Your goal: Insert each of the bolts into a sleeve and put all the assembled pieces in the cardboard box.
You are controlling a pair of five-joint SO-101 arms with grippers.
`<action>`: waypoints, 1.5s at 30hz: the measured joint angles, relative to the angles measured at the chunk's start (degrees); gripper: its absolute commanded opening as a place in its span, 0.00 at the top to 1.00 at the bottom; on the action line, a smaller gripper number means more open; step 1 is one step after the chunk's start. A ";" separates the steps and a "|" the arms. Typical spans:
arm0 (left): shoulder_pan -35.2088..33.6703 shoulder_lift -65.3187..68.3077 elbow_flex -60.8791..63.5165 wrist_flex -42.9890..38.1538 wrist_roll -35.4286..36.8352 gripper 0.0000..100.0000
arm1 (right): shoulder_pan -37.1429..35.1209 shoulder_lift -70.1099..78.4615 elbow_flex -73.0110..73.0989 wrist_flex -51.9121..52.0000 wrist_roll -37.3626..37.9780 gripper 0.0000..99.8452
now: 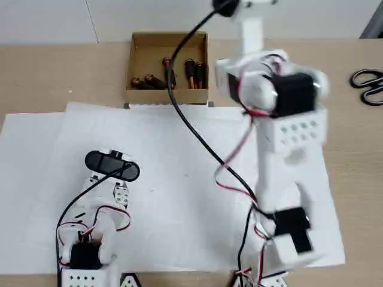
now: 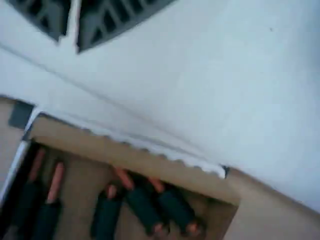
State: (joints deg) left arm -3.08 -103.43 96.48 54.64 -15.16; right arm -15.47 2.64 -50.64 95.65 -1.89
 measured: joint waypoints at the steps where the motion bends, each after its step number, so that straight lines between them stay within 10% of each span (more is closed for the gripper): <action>1: 0.00 0.00 0.00 0.00 0.00 0.99 | 0.62 -2.02 0.79 0.09 0.00 1.00; 13: 0.00 0.00 0.00 0.00 0.00 0.99 | 11.43 -33.67 32.53 -1.93 -0.09 1.00; 35: 0.00 0.00 0.00 0.00 0.00 0.99 | 13.80 -104.35 129.49 -36.66 4.57 1.00; 45: 0.00 0.00 0.00 0.00 0.00 0.99 | 13.80 -105.76 144.00 -42.99 3.60 1.00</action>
State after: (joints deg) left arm -3.08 -103.43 96.48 54.64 -15.16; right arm -1.67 -103.12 93.36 52.66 1.71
